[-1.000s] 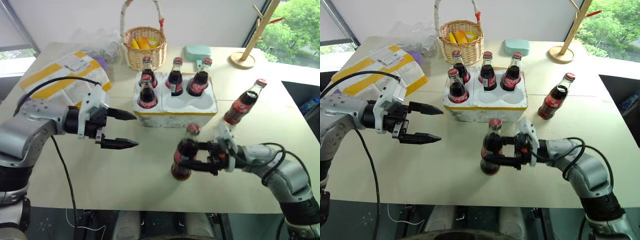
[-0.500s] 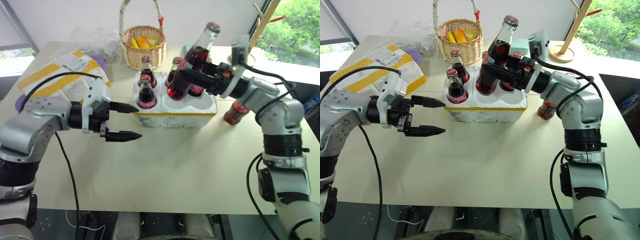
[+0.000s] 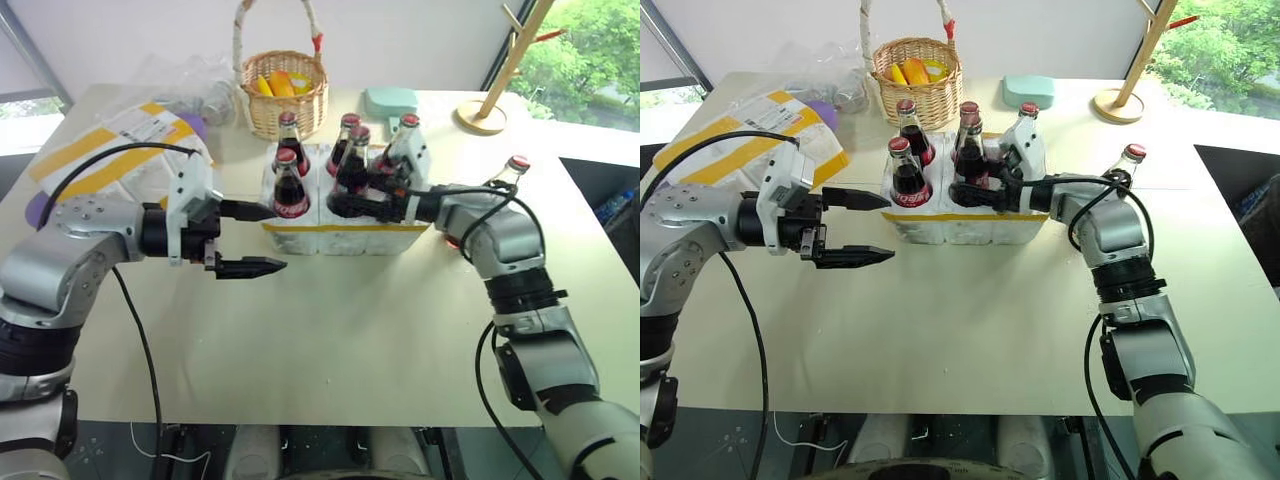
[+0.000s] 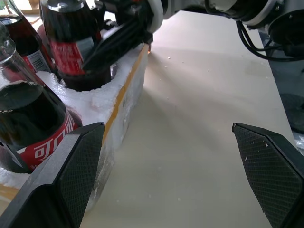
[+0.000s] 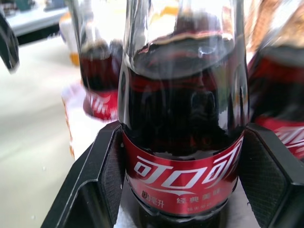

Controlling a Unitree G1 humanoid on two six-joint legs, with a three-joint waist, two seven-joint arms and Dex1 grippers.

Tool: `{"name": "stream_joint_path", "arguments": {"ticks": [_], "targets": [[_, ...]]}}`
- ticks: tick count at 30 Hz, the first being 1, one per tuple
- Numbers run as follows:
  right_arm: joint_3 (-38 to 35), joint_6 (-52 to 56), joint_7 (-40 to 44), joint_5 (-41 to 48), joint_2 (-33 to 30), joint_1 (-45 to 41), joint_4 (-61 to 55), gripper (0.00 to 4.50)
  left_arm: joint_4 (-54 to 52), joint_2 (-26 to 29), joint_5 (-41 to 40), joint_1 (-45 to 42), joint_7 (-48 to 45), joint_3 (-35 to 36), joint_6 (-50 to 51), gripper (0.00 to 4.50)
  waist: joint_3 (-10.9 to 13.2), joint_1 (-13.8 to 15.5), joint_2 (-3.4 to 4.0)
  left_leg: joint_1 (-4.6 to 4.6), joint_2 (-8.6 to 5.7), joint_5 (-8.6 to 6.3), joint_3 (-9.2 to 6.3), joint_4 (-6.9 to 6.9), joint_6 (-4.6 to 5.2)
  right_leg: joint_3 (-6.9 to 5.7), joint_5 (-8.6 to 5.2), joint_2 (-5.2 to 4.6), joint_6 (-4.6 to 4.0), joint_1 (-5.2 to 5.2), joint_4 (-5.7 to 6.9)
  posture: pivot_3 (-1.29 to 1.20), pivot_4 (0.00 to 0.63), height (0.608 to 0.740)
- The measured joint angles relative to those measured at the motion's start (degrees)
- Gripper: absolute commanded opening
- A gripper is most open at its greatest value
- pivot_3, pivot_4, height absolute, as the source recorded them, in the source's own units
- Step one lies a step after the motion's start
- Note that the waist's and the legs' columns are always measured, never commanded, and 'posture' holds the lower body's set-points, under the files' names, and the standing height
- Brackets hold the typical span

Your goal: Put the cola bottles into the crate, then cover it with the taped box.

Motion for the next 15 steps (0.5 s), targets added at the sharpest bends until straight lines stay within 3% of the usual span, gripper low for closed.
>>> {"name": "stream_joint_path", "arguments": {"ticks": [2,8,15], "targets": [[0.00,-0.96,0.36,-0.88,0.55,-0.25,0.69,4.48,0.17,-0.73,-0.01,-0.28,0.30,0.00,-0.16,4.50,-0.01,-0.31,-0.02,0.05,0.00,0.00,0.00,0.00,0.00,0.00,0.00,0.00,0.00,0.05,0.00,0.00,0.150,0.740],[-0.77,-0.79,0.05,-1.86,0.75,0.75,-1.23,4.48,0.14,-2.06,-0.70,-0.69,1.46,0.02,-0.15,4.50,-0.01,-0.36,-0.01,0.08,0.01,0.04,-0.03,0.00,-0.08,0.00,0.00,0.00,0.00,0.05,0.07,0.00,0.150,0.740],[-12.74,13.08,-5.01,7.27,-7.74,13.22,-26.43,4.48,0.41,-3.21,-0.82,-0.84,1.97,0.01,-0.15,4.50,-0.01,0.70,0.00,0.04,0.00,0.04,-0.05,-0.01,-0.07,0.00,0.00,-0.02,0.00,0.05,-0.01,0.00,0.150,0.740]]}}
